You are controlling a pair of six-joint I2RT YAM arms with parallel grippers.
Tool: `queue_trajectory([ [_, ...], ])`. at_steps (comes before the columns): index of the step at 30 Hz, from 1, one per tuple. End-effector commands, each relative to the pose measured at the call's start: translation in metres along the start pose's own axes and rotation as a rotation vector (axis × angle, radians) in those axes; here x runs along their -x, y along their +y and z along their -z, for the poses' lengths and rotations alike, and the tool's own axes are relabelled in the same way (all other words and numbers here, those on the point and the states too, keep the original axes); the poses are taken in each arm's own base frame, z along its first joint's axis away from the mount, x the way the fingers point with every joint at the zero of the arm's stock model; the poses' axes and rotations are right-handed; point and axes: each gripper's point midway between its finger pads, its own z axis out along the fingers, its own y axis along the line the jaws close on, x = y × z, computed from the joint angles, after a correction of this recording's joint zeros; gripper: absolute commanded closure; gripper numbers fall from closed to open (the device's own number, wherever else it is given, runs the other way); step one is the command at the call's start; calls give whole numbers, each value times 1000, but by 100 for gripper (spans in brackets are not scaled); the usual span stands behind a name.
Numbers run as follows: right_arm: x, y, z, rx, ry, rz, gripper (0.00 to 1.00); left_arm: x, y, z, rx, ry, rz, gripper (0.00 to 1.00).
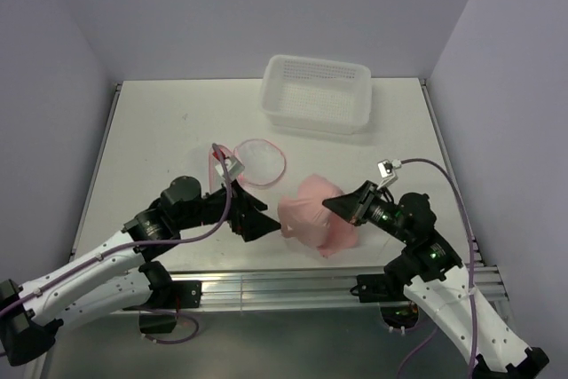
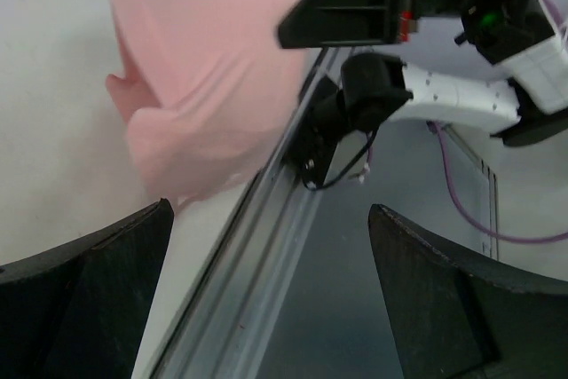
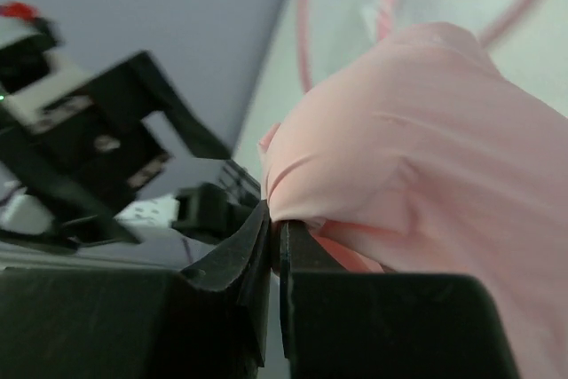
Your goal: Place the bra in the laundry bag and zip it closed
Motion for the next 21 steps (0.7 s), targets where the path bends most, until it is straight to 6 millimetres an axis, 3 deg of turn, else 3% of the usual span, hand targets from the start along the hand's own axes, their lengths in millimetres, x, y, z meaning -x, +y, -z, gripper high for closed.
queue_trajectory([
  [1, -37, -46, 2, -155, 128, -68, 99, -19, -5, -10, 0, 31, 12, 1],
  [2, -36, -55, 0, -189, 124, -53, 92, -17, -4, -12, 10, 17, 11, 1],
  [3, -35, -73, -2, -262, 125, -7, 71, -11, -8, -13, 4, 0, 11, 1],
  [5, -6, -94, 0, -413, 15, 96, 46, 2, 0, -14, 73, -45, 14, 1],
  [6, 5, -96, 0, -455, 7, 165, 39, 17, -2, -14, 94, -75, 6, 1],
  [8, 8, -87, 0, -444, 61, 244, 38, 22, 14, -16, 205, -68, 1, 1],
  [9, 15, -77, -2, -443, 66, 274, 35, 39, 10, -15, 221, -97, -18, 1],
  [11, 14, -80, 5, -494, 112, 324, 28, 45, 19, -16, 282, -97, -27, 1],
  [12, 19, -76, 6, -507, 112, 347, 23, 58, 22, -14, 320, -131, -44, 1],
  [13, 13, -76, 10, -519, 142, 371, 24, 61, 27, -14, 347, -137, -44, 1],
  [15, 4, -71, 10, -492, 191, 410, 35, 73, 36, -9, 393, -166, -40, 1],
  [19, -63, -70, 0, -430, 420, 479, 44, 91, 45, 12, 431, -243, -23, 3],
  [21, -90, -86, -4, -471, 503, 510, 46, 96, 51, 22, 450, -270, -23, 3],
])
